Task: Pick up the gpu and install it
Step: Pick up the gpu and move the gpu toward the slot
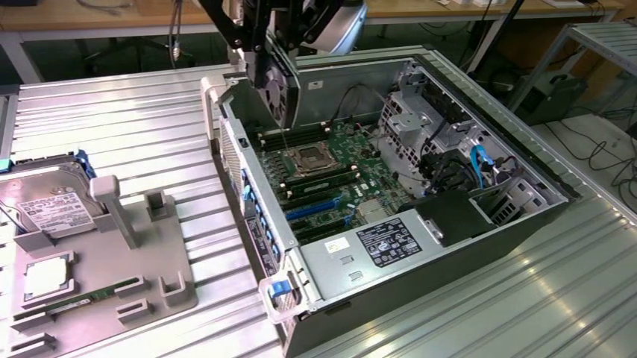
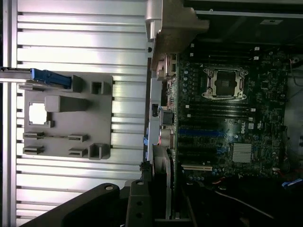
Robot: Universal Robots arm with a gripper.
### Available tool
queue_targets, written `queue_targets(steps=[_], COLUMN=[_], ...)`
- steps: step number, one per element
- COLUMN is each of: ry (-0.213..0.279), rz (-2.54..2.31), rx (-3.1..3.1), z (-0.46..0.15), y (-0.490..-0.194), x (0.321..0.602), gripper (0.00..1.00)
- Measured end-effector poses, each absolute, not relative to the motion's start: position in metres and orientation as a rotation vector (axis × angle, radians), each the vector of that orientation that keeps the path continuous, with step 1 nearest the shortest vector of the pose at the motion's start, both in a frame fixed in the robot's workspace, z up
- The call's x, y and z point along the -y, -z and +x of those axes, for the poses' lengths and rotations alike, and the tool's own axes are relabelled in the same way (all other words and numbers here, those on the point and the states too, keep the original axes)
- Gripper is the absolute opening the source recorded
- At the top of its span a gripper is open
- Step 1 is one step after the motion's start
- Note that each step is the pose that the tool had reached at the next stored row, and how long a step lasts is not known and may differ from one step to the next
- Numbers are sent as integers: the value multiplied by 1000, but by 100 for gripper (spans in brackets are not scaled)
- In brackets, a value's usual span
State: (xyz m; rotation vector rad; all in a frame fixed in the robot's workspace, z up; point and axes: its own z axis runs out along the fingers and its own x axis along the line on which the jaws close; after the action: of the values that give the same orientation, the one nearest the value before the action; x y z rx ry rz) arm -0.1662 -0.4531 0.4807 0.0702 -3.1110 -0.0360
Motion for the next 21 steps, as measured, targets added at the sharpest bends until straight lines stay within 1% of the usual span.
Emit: queue_targets(steps=[21], ry=[35], rz=[70], rx=[3118], z=[-127], y=[-475], x=[453], gripper=[28])
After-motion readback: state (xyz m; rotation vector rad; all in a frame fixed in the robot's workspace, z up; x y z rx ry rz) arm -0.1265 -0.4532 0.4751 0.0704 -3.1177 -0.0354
